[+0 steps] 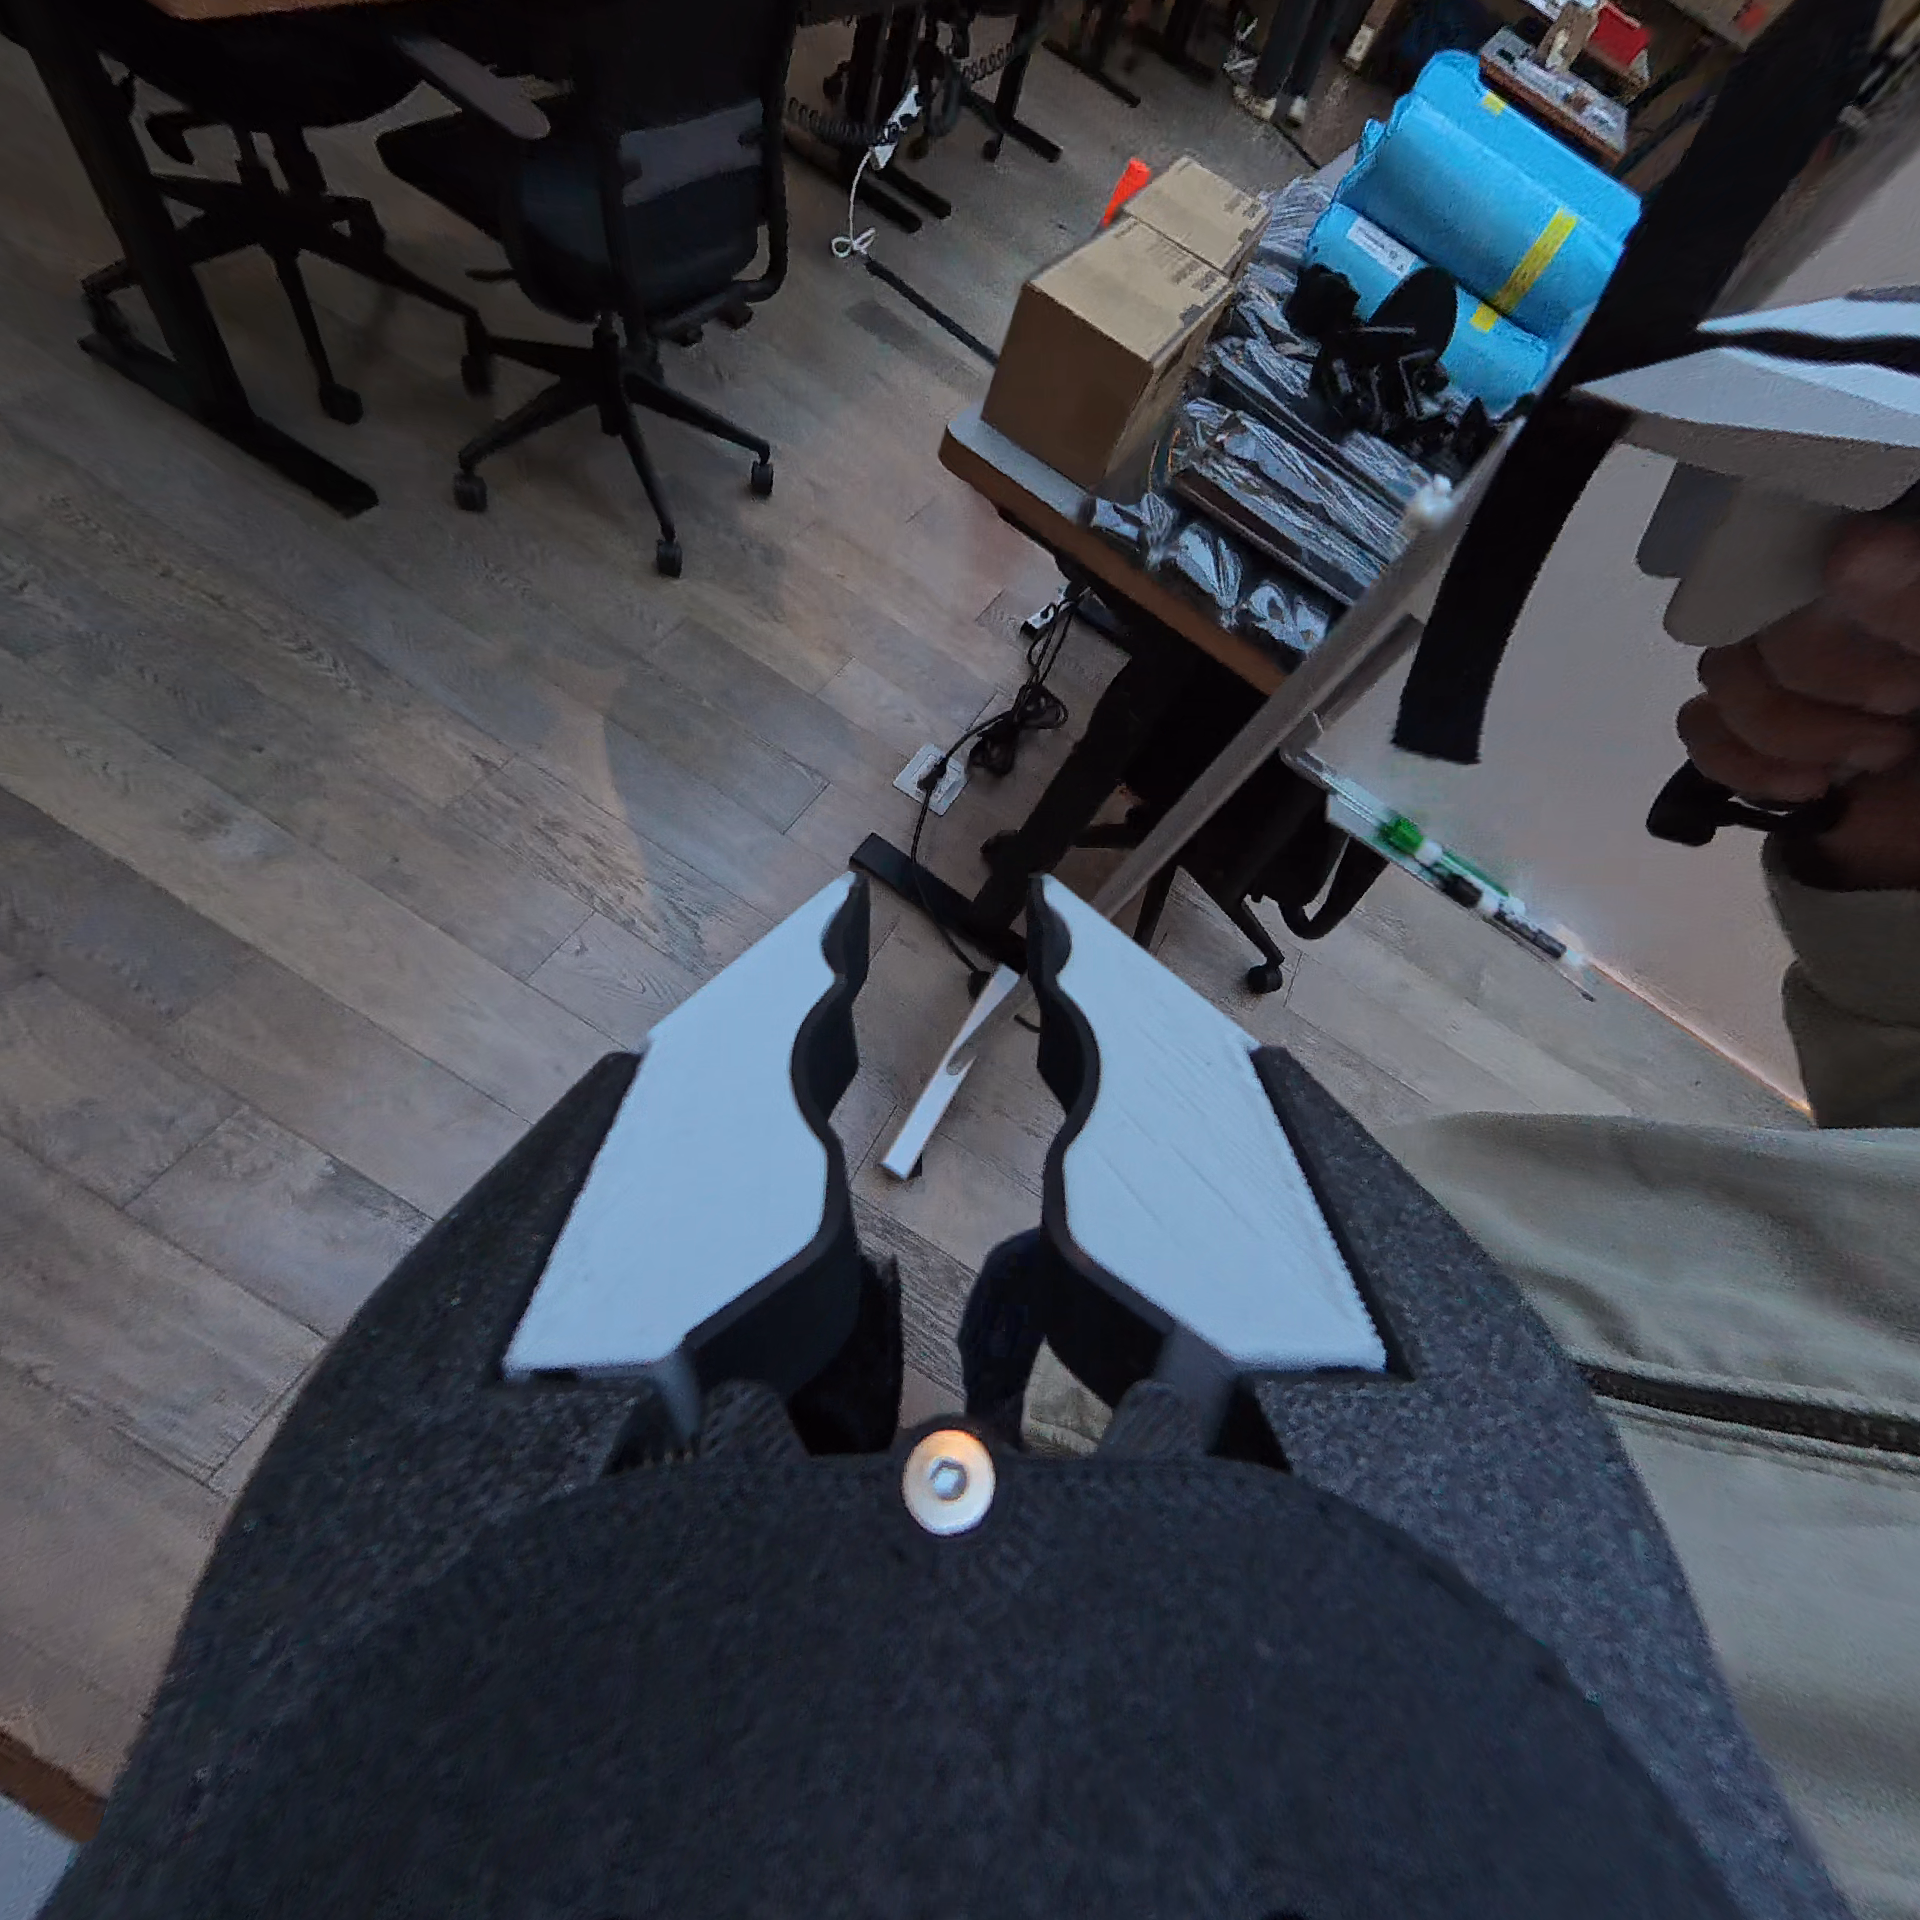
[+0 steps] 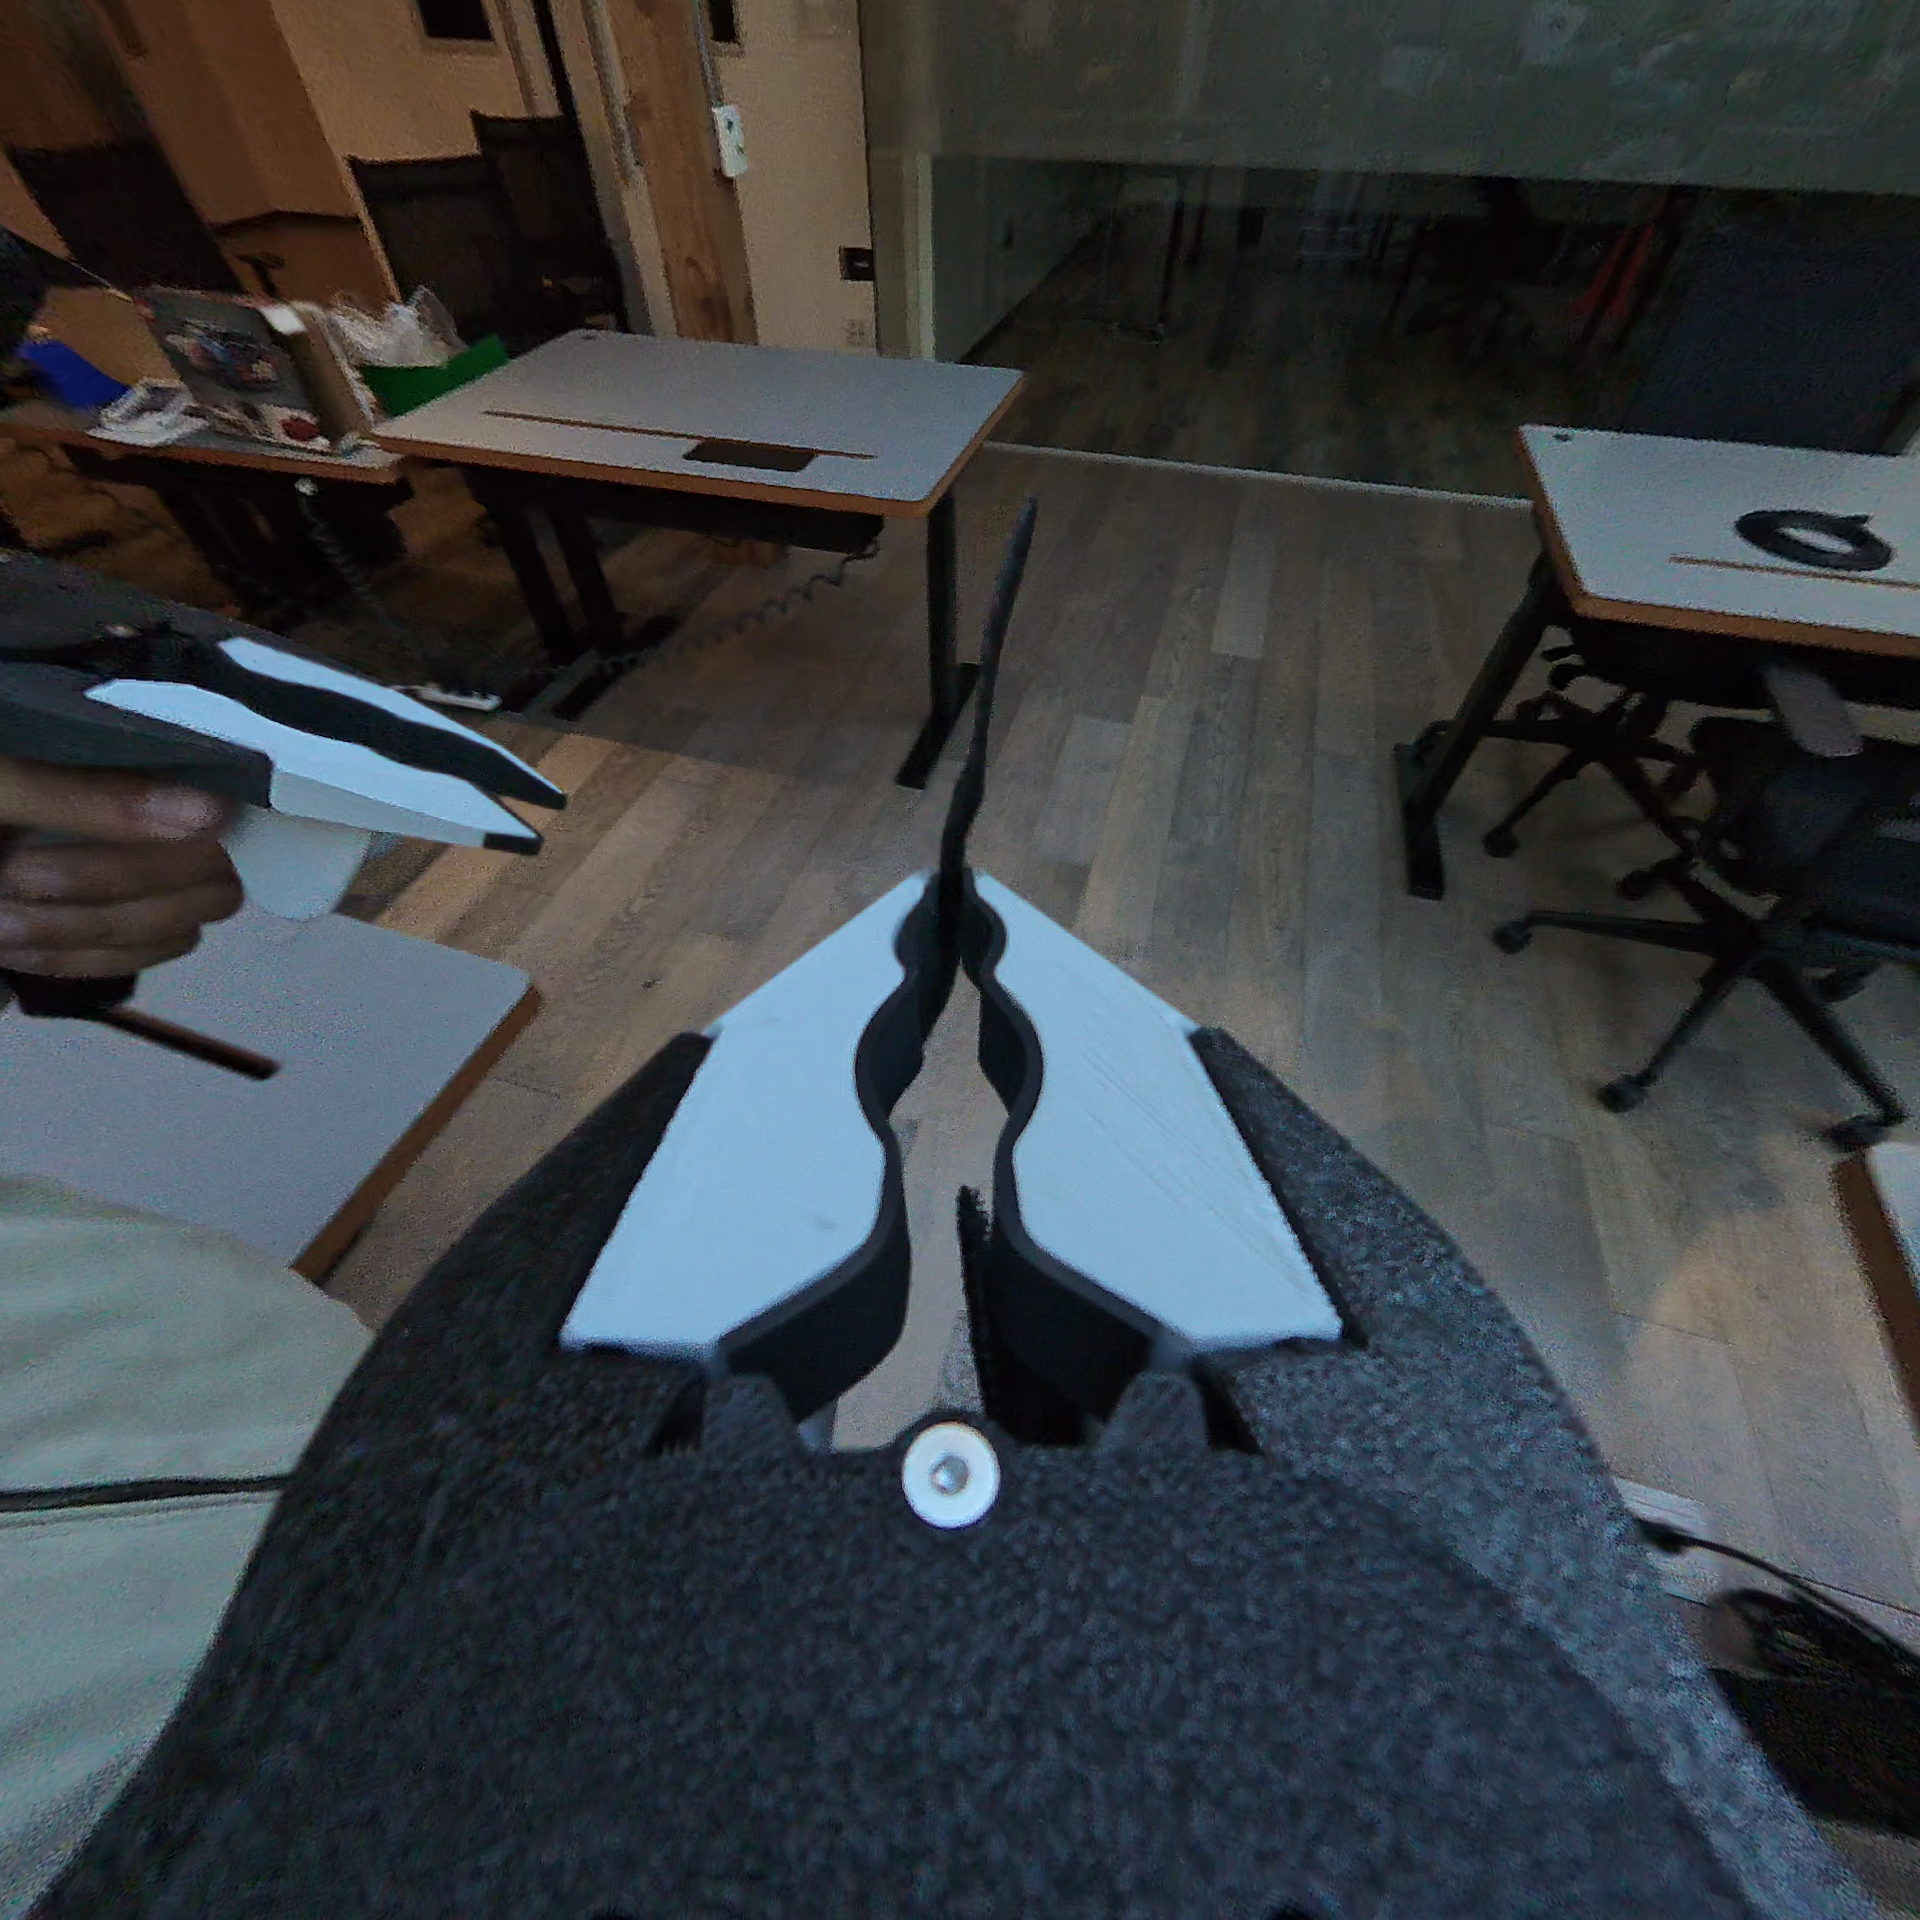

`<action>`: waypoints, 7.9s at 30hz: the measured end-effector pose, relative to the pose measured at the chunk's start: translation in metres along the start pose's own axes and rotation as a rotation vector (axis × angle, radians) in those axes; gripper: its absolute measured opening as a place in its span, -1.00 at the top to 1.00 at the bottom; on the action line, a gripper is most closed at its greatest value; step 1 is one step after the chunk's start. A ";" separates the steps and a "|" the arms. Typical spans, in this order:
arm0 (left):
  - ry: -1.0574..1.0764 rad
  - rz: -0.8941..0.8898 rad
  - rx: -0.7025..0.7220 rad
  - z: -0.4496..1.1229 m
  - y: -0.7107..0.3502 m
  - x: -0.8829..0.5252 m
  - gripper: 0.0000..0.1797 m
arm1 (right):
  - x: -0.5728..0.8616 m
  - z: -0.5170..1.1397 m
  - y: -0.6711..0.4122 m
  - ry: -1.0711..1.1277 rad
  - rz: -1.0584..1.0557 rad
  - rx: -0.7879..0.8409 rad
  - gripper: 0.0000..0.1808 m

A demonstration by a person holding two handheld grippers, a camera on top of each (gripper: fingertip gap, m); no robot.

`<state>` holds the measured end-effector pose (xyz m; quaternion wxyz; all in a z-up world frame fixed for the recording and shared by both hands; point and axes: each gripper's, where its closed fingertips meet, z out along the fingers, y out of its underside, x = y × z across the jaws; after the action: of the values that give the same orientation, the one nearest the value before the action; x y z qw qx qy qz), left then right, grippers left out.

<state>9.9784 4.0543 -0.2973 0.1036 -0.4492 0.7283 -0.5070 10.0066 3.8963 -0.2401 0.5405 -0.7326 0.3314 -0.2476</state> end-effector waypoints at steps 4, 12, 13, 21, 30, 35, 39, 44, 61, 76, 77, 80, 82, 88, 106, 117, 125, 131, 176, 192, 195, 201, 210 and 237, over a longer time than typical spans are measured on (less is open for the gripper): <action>-0.001 0.036 -0.008 0.071 -0.086 -0.083 0.67 | 0.104 0.068 -0.032 0.145 -0.047 -0.043 0.98; 0.035 0.049 -0.027 0.243 -0.187 -0.221 0.68 | 0.304 0.236 -0.014 0.237 0.139 -0.047 0.98; 0.035 0.051 -0.034 0.269 -0.201 -0.239 0.67 | 0.329 0.262 -0.014 0.231 0.162 -0.038 0.98; 0.115 0.149 -0.059 0.448 -0.387 -0.357 0.67 | 0.541 0.445 -0.102 0.228 0.120 0.018 0.98; 0.149 0.139 -0.078 0.628 -0.525 -0.495 0.67 | 0.723 0.612 -0.169 0.213 0.051 0.016 0.98; 0.219 0.228 -0.084 0.748 -0.592 -0.563 0.67 | 0.833 0.702 -0.139 0.306 0.181 0.005 0.98; 0.234 0.240 -0.126 0.845 -0.670 -0.632 0.67 | 0.911 0.770 -0.179 0.285 0.375 0.127 0.98; 0.307 0.315 -0.185 0.943 -0.763 -0.690 0.63 | 0.994 0.826 -0.250 0.329 0.289 0.154 0.98; 0.172 0.287 -0.482 1.324 -0.785 -0.824 0.50 | 1.392 1.090 -0.079 0.181 0.556 -0.066 0.98; 0.020 0.309 -0.619 1.666 -0.746 -0.895 0.40 | 1.621 1.271 0.069 0.435 0.621 -0.018 0.98; -0.007 0.314 -0.619 1.671 -0.742 -0.897 0.40 | 1.620 1.274 0.074 0.439 0.634 -0.022 0.98; -0.058 0.390 -0.564 1.676 -0.740 -0.896 0.58 | 1.618 1.281 0.087 0.450 0.692 -0.033 0.99; -0.078 0.439 -0.532 1.675 -0.739 -0.893 0.65 | 1.616 1.287 0.094 0.446 0.718 -0.056 0.98; -0.123 0.440 -0.493 1.673 -0.736 -0.887 0.76 | 1.620 1.279 0.107 0.464 0.759 -0.112 0.98; 0.029 0.139 -0.468 1.648 -0.754 -0.899 0.84 | 1.520 1.304 0.083 -0.027 0.925 -0.434 0.37; 0.014 0.271 -0.494 1.637 -0.747 -0.909 0.84 | 1.543 1.269 0.107 0.213 0.761 -0.496 0.51; 0.049 0.205 -0.417 1.632 -0.765 -0.903 0.84 | 1.482 1.316 0.104 -0.201 1.190 -0.463 0.43; 0.097 0.203 -0.436 1.626 -0.762 -0.901 0.85 | 1.482 1.341 0.106 -0.137 1.235 -0.463 0.69; 0.175 0.189 -0.427 1.590 -0.782 -0.891 0.43 | 1.484 1.329 0.055 -0.291 1.153 -0.471 0.82; 0.130 0.548 -0.602 1.696 -0.733 -0.837 0.84 | 1.574 1.283 0.105 -0.045 0.993 -0.576 0.59; 0.112 0.519 -0.616 1.699 -0.731 -0.839 0.86 | 1.603 1.255 0.097 0.028 0.931 -0.548 0.56; 0.089 0.497 -0.647 1.698 -0.733 -0.840 0.61 | 1.629 1.245 0.120 0.081 0.979 -0.522 0.46; 0.301 0.376 -0.509 1.675 -0.781 -0.831 0.57 | 1.626 1.255 0.131 0.082 0.976 -0.566 0.97; 0.337 0.644 -0.494 1.733 -0.770 -0.891 0.77 | 1.580 1.298 0.090 -0.068 1.044 -0.426 0.98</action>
<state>11.9644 3.5493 -0.7330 0.0256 -0.1217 0.9373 -0.3255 11.9619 3.5035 -0.6995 0.4420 -0.5719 0.6749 0.1489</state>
